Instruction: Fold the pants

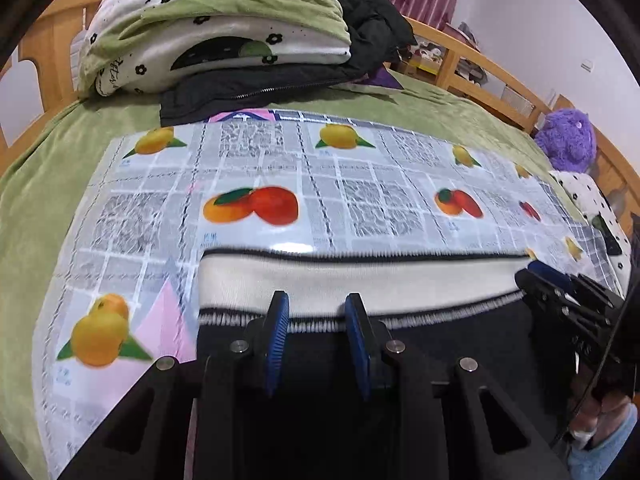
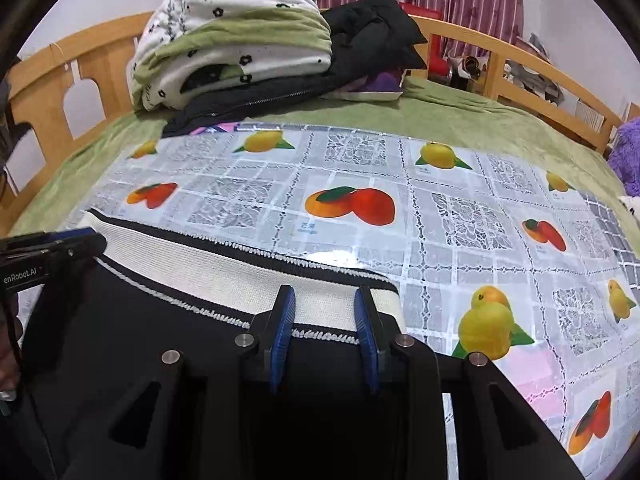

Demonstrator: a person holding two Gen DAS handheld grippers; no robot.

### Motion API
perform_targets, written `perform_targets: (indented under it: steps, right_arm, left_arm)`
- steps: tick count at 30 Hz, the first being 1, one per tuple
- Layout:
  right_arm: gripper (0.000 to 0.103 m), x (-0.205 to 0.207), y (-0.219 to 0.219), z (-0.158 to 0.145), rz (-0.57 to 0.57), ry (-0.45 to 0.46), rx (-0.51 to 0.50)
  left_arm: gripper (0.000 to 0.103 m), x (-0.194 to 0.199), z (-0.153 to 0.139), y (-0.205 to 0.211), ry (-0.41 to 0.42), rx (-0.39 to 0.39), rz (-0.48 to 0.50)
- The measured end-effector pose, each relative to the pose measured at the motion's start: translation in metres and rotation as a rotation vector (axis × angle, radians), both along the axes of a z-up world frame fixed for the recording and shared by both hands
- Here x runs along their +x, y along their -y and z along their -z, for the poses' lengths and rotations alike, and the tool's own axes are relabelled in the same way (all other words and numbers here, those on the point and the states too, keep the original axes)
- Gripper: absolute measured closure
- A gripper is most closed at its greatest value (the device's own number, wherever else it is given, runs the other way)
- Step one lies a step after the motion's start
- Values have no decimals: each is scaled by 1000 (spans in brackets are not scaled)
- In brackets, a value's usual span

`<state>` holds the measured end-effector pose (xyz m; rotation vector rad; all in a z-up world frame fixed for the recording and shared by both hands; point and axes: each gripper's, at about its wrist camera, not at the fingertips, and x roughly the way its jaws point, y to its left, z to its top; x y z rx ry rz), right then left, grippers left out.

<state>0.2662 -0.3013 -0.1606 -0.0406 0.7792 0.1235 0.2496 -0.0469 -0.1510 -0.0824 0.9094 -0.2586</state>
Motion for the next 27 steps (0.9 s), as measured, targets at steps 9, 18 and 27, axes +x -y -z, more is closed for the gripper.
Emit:
perform_targets:
  steps: [9,18,27]
  right_arm:
    - [63,-86,-2,-3,15,3,26]
    - [63,-173,-5,7,34,-24,28]
    - [63,-234,-1,0,80,-74,90]
  left_arm:
    - [65,-87,10,-14,-65,68,-9]
    - [55,-158,7,-32,-70,32,-48]
    - [55,-218,-17,-32,-27,30,-39]
